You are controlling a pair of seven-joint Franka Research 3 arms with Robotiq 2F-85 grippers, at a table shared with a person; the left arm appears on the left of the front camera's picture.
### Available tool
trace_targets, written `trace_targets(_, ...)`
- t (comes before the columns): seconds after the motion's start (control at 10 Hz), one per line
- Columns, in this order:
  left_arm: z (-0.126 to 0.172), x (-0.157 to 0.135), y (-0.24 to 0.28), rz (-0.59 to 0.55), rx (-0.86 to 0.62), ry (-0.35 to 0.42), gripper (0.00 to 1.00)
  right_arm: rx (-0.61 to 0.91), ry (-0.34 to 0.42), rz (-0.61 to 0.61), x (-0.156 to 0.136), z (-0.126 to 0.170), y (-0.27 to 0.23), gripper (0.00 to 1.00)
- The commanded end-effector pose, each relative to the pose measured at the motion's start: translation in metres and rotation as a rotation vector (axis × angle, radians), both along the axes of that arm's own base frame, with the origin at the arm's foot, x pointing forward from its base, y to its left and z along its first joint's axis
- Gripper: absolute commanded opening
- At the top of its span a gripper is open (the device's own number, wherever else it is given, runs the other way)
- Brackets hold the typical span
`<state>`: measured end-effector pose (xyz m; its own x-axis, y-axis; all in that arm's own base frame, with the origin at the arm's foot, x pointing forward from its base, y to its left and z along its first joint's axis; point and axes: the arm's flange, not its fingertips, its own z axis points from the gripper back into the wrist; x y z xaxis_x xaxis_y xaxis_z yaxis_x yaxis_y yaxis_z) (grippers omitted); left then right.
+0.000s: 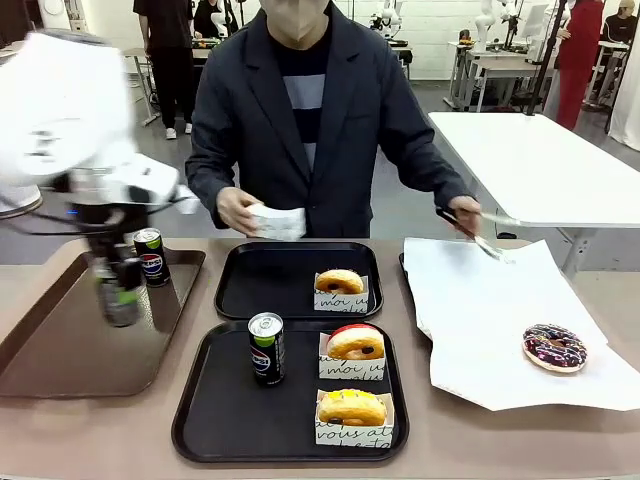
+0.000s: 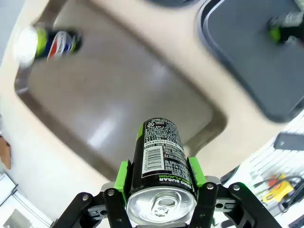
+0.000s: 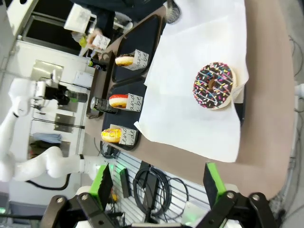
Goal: Set up donuts and drinks on trays.
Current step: Pick up one Pepsi coke from the Handle tray and place it on the Flat Tray without a Pepsi coke.
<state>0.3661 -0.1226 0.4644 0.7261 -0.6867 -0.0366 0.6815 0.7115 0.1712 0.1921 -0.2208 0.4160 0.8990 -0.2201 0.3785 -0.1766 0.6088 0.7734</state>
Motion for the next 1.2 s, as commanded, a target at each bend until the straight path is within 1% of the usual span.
trace_targets(0.0,-0.0020,-0.0126,0.0310,0.009,-0.010,-0.043,0.58,0.020,-0.031,-0.001,0.0021,0.0000,-0.0001,1.00)
trace_targets(0.1,-0.0006,-0.0102,0.0306,0.024,-0.028,-0.038,0.58,0.020,-0.031,-0.001,0.0021,0.0000,-0.0001,1.00)
trace_targets(0.2,0.0009,-0.0111,0.0310,0.012,-0.008,-0.010,0.58,0.020,-0.031,-0.001,0.0021,0.0000,-0.0001,1.00)
trace_targets(1.0,0.0009,-0.0111,0.0310,0.012,-0.008,-0.010,0.58,0.020,-0.031,-0.001,0.0021,0.0000,-0.0001,1.00)
trace_targets(1.1,-0.0046,-0.0148,0.0325,0.004,-0.015,0.002,0.58,0.020,-0.031,-0.001,0.0021,0.0000,-0.0001,1.00)
